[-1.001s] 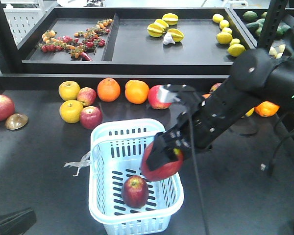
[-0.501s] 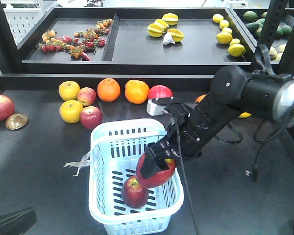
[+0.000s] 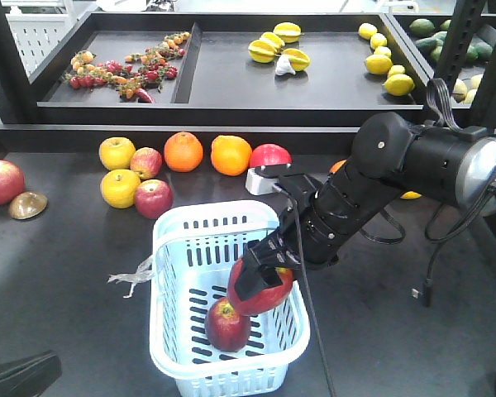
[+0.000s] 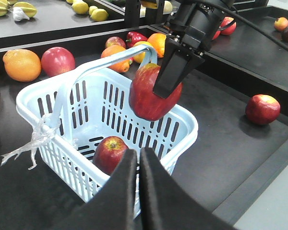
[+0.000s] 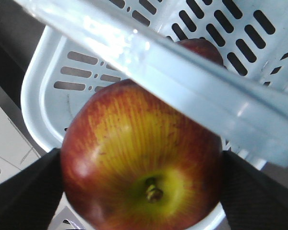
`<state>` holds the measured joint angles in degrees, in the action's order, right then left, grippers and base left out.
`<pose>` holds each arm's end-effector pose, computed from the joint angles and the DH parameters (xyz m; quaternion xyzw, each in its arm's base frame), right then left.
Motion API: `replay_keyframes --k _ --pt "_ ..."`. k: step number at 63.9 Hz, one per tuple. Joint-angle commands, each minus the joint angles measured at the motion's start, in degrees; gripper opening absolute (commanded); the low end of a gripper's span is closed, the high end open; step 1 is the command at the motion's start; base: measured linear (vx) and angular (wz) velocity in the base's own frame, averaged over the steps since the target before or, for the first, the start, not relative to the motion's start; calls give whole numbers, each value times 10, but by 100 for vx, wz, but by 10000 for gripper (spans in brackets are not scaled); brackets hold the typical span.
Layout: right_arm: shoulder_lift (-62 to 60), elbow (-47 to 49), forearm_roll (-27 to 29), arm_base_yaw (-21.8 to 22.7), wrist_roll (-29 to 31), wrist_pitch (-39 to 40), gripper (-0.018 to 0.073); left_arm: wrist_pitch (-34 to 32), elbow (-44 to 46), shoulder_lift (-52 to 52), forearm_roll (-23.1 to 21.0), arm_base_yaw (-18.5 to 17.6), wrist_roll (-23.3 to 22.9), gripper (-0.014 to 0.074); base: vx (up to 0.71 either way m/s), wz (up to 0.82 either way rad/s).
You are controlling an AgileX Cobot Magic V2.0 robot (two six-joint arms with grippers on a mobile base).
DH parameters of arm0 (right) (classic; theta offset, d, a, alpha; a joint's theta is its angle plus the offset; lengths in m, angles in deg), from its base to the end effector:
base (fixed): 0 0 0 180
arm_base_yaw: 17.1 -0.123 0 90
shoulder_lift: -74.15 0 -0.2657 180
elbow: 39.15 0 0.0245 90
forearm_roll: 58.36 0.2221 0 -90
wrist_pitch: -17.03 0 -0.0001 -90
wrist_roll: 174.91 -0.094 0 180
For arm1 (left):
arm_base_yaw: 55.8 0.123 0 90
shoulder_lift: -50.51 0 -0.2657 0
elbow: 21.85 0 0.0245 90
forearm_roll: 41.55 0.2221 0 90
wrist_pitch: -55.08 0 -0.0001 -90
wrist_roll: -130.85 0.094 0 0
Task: Pick three apples into basket with both arms
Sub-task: 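Lower the held apple into the basket and release it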
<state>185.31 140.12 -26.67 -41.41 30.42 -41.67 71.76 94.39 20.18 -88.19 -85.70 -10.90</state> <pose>0.2842 0.1747 0.2291 -0.2915 0.9215 0.2434 0.0811 0.0616 -0.0581 0.2408 0.2184 0.7647 -0.2701 0.5428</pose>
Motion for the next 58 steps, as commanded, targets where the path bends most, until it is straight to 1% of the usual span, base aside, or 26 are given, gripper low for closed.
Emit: replay_keyframes --k 1,8,19,29,31,36,43,47,52,56,58 --pt "-27 13 22 1 6 8 589 -26 14 -4 -14 -1 -2 -6 0 0" --pt "-27 13 21 1 6 5 589 -26 14 -4 -14 -1 -2 -6 0 0" --pt "-27 13 -3 1 8 -2 596 -26 14 -4 -14 -1 -2 -6 0 0" --pt "-27 13 -1 1 6 -5 585 -26 14 -4 -14 -1 -2 -6 0 0" --pt "-27 13 -1 1 1 -6 571 -26 14 -4 -14 -1 -2 -6 0 0" --pt "-27 13 -1 1 0 -6 506 -26 14 -4 -14 -1 -2 -6 0 0" --pt "-27 13 1 1 8 -6 387 -26 14 -4 -14 -1 -2 -6 0 0" --pt "-27 13 3 1 8 -6 353 -26 14 -4 -14 -1 -2 -6 0 0" --pt "-27 13 3 1 17 -7 366 -26 14 -4 -14 -1 -2 -6 0 0" --pt "-27 13 3 1 21 -7 410 -26 14 -4 -14 -1 -2 -6 0 0" --pt "-27 13 3 1 21 -6 446 -26 14 -4 -14 -1 -2 -6 0 0"
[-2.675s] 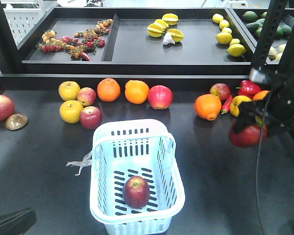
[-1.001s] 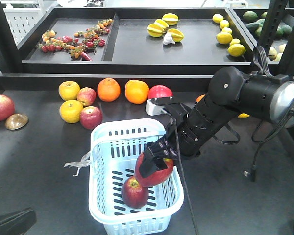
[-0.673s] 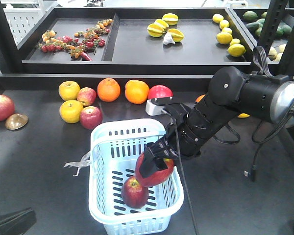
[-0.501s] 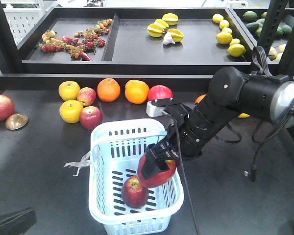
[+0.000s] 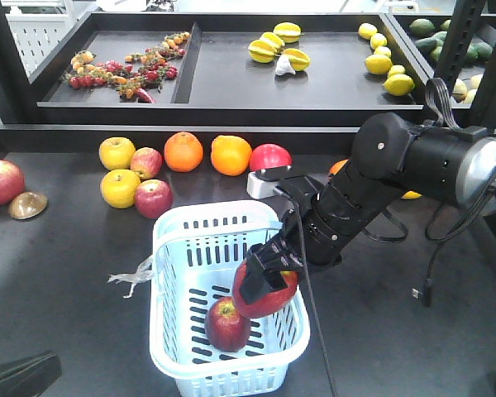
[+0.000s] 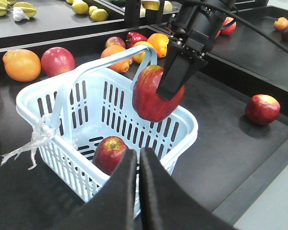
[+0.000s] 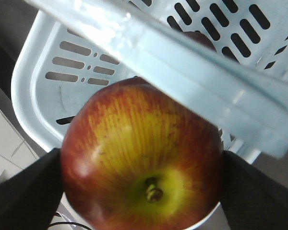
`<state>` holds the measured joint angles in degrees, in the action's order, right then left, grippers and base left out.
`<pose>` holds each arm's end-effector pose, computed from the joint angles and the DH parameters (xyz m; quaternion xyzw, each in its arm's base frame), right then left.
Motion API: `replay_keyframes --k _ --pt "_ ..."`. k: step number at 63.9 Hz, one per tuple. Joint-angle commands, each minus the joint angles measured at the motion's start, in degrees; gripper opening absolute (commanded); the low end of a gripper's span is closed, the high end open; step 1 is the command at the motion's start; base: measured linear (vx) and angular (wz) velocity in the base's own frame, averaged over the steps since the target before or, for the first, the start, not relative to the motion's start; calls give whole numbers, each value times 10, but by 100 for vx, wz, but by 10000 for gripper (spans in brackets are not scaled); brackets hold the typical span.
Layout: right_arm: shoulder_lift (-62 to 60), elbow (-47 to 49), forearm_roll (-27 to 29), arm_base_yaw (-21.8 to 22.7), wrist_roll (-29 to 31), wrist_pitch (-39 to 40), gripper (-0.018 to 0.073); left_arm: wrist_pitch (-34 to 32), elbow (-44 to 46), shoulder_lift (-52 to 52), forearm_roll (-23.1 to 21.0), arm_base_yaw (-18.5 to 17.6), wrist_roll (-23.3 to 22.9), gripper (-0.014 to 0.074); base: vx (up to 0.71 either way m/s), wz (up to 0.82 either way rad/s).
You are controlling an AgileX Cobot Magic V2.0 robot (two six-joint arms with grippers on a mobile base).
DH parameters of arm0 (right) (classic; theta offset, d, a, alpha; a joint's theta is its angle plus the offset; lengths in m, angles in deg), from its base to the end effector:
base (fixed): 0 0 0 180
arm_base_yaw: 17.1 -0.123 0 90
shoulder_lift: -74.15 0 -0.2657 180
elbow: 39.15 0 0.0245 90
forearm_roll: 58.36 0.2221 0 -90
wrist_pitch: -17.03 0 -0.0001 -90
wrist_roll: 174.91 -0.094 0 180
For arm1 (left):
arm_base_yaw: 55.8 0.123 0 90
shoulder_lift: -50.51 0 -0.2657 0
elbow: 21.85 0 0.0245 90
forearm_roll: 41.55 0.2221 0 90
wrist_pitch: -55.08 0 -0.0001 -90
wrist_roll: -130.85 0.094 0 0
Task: Pick three apples into basket with both arms
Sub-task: 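Lower the held apple into the basket and release it, then withdraw the right gripper and grasp the third red apple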
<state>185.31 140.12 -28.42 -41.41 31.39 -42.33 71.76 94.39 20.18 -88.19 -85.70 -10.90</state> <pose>0.2835 0.1724 0.2278 -0.3084 0.9197 0.2303 0.0777 0.0616 -0.0581 0.2408 0.2184 0.7647 -0.2701 0.5428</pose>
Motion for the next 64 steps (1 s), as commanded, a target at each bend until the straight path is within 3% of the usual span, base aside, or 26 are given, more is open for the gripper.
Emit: replay_keyframes --k 1,10,17,37,46,52,64 --pt "-27 13 21 1 11 0 462 -26 14 -4 -14 -1 -2 -6 0 0" --pt "-27 13 19 1 11 1 634 -26 14 -4 -14 -1 -2 -6 0 0" --pt "-27 13 18 1 11 -1 715 -26 14 -4 -14 -1 -2 -6 0 0" --pt "-31 16 16 1 14 -50 687 -26 14 -4 -14 -1 -2 -6 0 0" --pt "-62 16 -11 3 -14 -66 592 -25 14 -4 -14 -1 -2 -6 0 0" --pt "-98 16 -54 3 -47 -65 466 -25 14 -4 -14 -1 -2 -6 0 0" --pt "-169 13 -246 3 -181 -68 97 -25 14 -4 -14 -1 -2 -6 0 0"
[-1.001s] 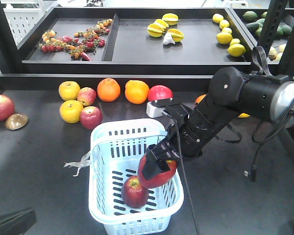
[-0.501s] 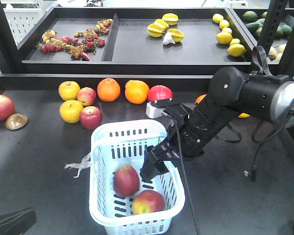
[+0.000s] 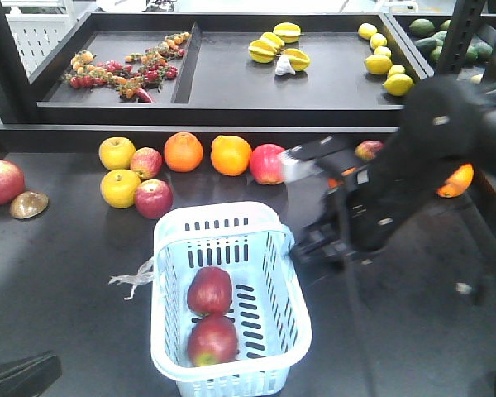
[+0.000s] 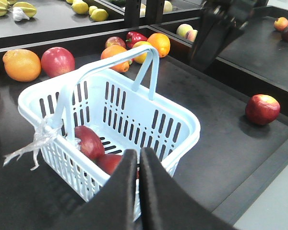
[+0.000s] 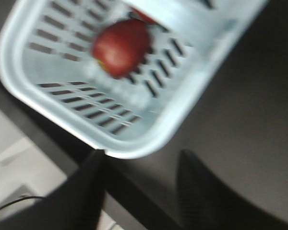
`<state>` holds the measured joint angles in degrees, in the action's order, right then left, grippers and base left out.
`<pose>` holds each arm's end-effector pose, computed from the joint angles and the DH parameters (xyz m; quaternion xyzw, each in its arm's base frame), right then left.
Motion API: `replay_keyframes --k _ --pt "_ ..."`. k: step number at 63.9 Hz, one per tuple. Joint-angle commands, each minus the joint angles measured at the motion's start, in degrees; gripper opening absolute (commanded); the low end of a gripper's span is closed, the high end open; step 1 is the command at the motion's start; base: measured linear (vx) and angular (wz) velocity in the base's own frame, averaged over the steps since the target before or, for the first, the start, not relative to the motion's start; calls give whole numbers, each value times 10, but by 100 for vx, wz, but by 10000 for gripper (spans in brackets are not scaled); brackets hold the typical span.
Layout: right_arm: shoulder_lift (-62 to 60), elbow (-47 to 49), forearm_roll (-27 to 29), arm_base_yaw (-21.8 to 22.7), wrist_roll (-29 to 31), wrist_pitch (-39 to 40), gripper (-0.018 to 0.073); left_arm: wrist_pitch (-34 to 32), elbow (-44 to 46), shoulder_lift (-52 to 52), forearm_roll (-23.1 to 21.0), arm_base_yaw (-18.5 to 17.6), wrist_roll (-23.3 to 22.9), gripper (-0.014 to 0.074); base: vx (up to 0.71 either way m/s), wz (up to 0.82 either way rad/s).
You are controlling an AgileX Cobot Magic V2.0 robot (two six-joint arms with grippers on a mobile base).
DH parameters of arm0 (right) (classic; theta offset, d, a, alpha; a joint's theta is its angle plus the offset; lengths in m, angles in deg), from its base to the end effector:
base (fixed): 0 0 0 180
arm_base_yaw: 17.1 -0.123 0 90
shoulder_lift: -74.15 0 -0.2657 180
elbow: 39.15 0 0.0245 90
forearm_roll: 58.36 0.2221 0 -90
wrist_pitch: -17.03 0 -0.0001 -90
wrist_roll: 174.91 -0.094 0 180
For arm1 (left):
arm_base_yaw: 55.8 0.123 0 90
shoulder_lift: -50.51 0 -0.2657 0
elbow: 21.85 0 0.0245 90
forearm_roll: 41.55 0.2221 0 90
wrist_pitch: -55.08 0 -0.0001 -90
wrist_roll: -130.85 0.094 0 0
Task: Pick three apples into basket with both arms
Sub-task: 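Withdraw the right gripper and grasp the third red apple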
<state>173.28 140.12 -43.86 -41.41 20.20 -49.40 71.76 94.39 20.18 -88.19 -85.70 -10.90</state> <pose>0.2534 0.1382 0.2828 -0.2980 0.9395 0.1300 0.1083 0.0616 -0.0581 0.2408 0.2184 0.7647 -0.2701 0.5428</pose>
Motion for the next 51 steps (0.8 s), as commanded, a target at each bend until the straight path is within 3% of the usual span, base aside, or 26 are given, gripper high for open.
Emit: replay_keyframes --k 1,5,10,25,39,45,51 --pt "-53 13 -107 3 -79 2 69 -25 14 -4 -14 -1 -2 -6 0 0" --pt "-67 13 -167 6 -125 -7 -17 -25 14 -4 -14 -1 -2 -6 0 0" --pt "-76 13 -191 35 -144 -21 -11 -25 14 -4 -14 -1 -2 -6 0 0" --pt "-80 -3 -140 219 -104 -44 -9 -25 14 -4 -14 -1 -2 -6 0 0" --pt "-80 -111 -125 393 -56 -30 -8 -25 14 -4 -14 -1 -2 -6 0 0" --pt "-80 -157 -100 439 -44 5 22 -24 14 -4 -14 -1 -2 -6 0 0" --pt "-80 -171 -80 455 -11 10 98 -24 14 -4 -14 -1 -2 -6 0 0"
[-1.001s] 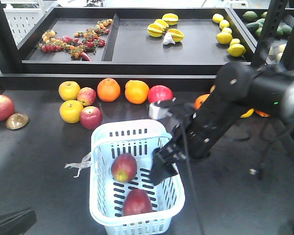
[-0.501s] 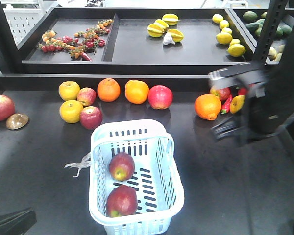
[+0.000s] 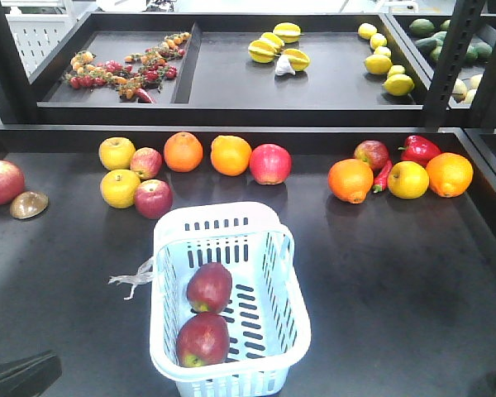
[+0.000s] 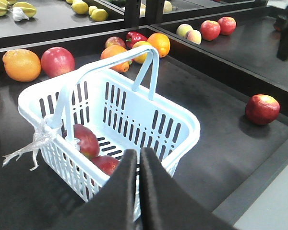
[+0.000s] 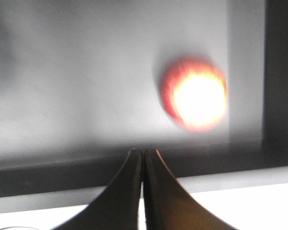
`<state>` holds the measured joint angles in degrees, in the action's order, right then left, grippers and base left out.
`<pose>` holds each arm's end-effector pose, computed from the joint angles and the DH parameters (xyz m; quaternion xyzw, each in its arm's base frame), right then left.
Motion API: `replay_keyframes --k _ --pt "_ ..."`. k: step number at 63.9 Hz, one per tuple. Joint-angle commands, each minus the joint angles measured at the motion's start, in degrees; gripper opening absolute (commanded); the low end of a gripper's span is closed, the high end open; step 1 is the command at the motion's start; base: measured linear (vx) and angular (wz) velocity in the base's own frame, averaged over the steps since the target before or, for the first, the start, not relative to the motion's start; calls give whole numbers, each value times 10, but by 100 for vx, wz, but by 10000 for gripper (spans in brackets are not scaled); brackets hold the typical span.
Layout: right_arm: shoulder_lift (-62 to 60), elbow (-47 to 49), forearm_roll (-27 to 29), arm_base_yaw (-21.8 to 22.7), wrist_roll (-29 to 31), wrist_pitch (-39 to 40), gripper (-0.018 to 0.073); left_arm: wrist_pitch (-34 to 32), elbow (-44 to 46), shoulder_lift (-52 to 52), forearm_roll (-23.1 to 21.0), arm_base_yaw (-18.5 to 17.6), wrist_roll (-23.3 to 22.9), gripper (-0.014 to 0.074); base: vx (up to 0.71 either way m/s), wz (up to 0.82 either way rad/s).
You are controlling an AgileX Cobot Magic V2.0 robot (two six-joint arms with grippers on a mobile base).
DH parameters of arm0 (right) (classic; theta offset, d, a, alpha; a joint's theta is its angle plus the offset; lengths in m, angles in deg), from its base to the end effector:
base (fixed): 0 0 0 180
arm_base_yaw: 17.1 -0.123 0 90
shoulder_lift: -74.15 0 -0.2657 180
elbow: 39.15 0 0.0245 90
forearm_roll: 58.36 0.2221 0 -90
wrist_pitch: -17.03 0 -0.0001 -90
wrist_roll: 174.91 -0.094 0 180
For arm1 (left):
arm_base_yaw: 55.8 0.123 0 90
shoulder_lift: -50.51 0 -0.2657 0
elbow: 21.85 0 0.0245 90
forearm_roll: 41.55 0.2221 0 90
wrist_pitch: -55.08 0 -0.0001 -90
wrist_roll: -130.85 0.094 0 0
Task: Pick three apples into basket with both arms
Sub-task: 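Withdraw the right gripper and grasp the third red apple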
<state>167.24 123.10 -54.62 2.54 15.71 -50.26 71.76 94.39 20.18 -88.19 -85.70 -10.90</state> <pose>0.2220 -0.0732 0.2384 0.0906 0.9953 0.0250 0.0237 0.0616 -0.0581 0.2408 0.2184 0.7647 -0.2701 0.5428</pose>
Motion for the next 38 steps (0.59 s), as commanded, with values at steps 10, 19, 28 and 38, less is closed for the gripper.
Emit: replay_keyframes --k 10,19,28,38 --pt "-19 0 26 15 51 15 347 -24 14 -4 -14 -1 -2 -6 0 0" --pt "-12 0 -8 15 44 21 645 -23 14 -4 -14 -1 -2 -6 0 0" --pt "24 0 -44 15 18 32 727 -23 14 -4 -14 -1 -2 -6 0 0" --pt "75 0 -65 15 3 47 707 -23 14 -4 -14 -1 -2 -6 0 0"
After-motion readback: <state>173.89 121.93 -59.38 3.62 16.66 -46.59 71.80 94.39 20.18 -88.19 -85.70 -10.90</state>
